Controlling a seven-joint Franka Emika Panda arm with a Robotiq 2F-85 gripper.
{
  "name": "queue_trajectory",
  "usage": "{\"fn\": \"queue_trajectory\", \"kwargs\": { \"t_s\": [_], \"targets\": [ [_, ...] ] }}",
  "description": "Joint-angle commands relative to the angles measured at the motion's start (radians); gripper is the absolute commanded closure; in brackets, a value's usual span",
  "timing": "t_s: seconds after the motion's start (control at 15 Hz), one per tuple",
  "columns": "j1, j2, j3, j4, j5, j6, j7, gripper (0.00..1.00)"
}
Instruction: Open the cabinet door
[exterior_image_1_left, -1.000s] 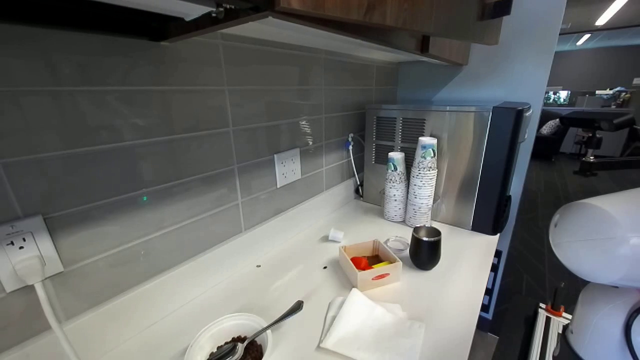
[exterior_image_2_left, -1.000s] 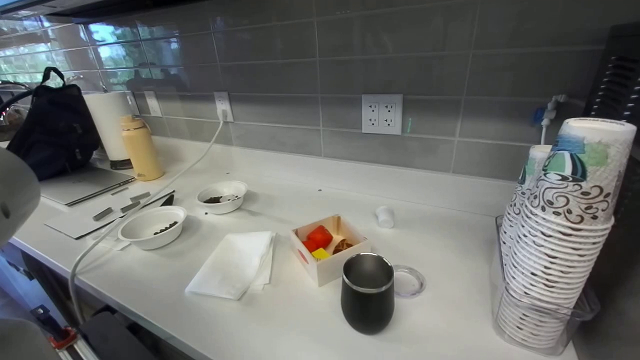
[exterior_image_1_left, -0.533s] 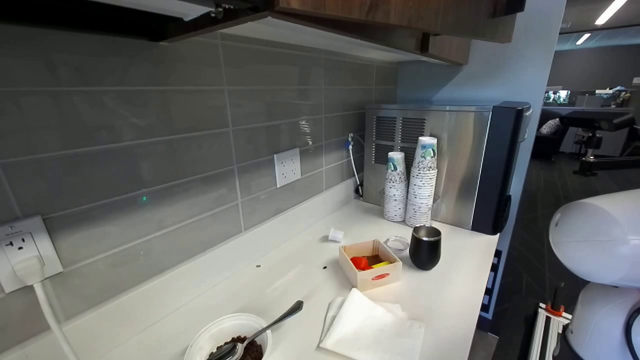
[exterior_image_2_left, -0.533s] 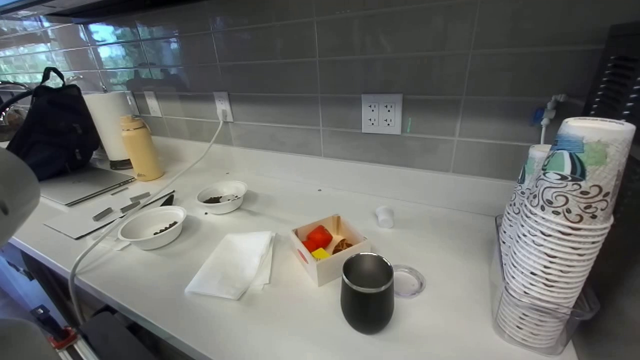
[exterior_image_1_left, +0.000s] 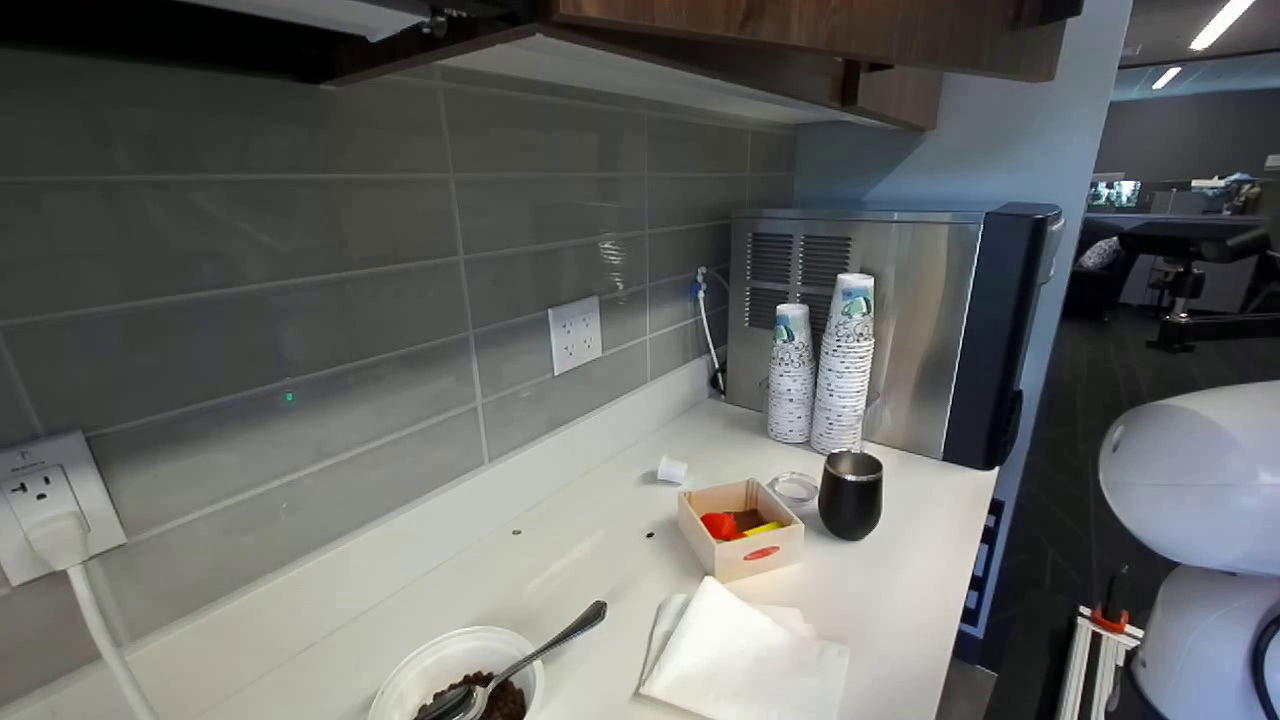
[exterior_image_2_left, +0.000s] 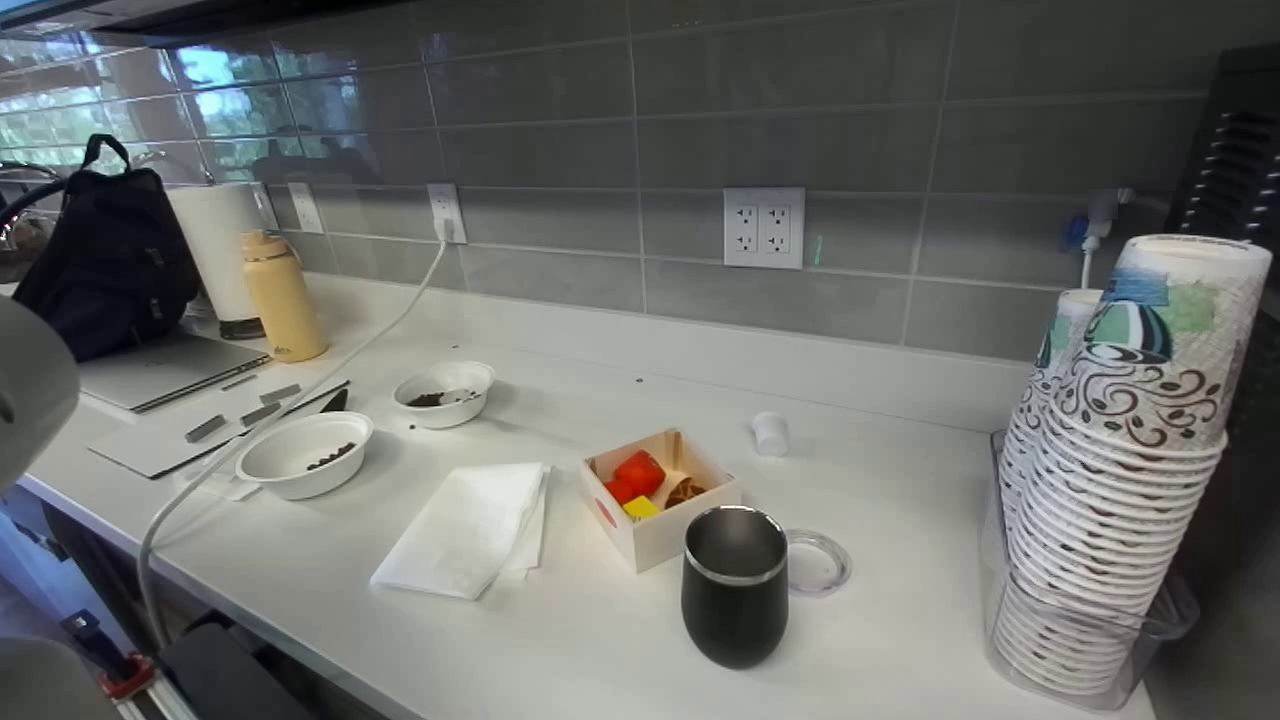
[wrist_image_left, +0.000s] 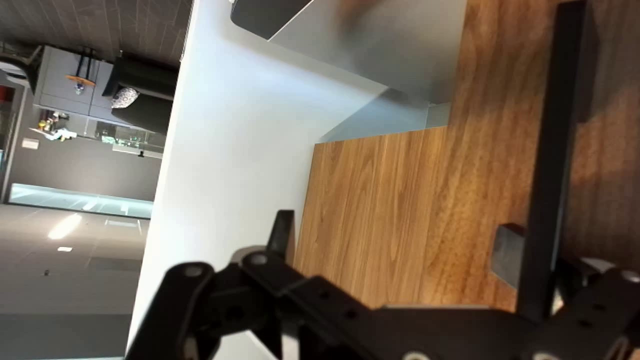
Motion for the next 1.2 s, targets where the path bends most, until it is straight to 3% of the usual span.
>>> {"fn": "queue_trajectory", "kwargs": {
  "t_s": [0.0, 1.13],
  "targets": [
    [-0.005, -0.033, -0.049, -0.018, -0.047, -0.035, -0.039, 0.00],
    [0.017, -0.065, -0.087, -0.028, -0.048, -0.024, -0.069, 0.00]
  ]
}}
